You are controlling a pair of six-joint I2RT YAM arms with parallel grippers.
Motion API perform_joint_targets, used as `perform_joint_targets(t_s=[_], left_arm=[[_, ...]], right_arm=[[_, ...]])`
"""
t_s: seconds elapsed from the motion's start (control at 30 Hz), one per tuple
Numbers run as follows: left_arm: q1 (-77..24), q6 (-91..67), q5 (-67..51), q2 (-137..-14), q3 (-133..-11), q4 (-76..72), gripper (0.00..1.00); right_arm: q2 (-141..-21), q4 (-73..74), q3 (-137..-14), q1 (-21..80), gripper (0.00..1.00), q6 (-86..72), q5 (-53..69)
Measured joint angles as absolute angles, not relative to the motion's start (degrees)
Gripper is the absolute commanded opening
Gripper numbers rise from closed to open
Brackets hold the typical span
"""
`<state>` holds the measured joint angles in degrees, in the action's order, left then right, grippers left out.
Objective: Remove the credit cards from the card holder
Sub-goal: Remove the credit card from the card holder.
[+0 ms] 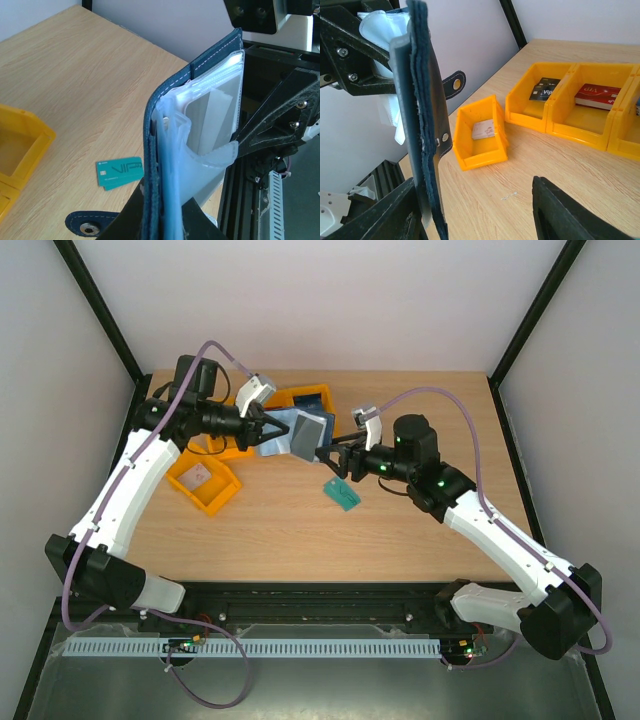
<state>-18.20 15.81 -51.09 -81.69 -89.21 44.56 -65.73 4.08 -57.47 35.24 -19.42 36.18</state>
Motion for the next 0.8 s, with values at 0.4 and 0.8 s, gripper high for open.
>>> perform_joint_targets(t_s=[0.4, 0.8], left_arm=[[-18.0, 15.8, -50.8, -81.7, -89.2, 44.6, 0.02], [-18.0, 16.1, -49.9, -81.7, -89.2, 44.6, 0.02]], right_arm=[[-65.7, 4.6, -56.6, 35.0, 0.59, -18.2, 35.6], [-65.6, 5.5, -54.7, 33.7, 0.59, -17.7, 35.4]])
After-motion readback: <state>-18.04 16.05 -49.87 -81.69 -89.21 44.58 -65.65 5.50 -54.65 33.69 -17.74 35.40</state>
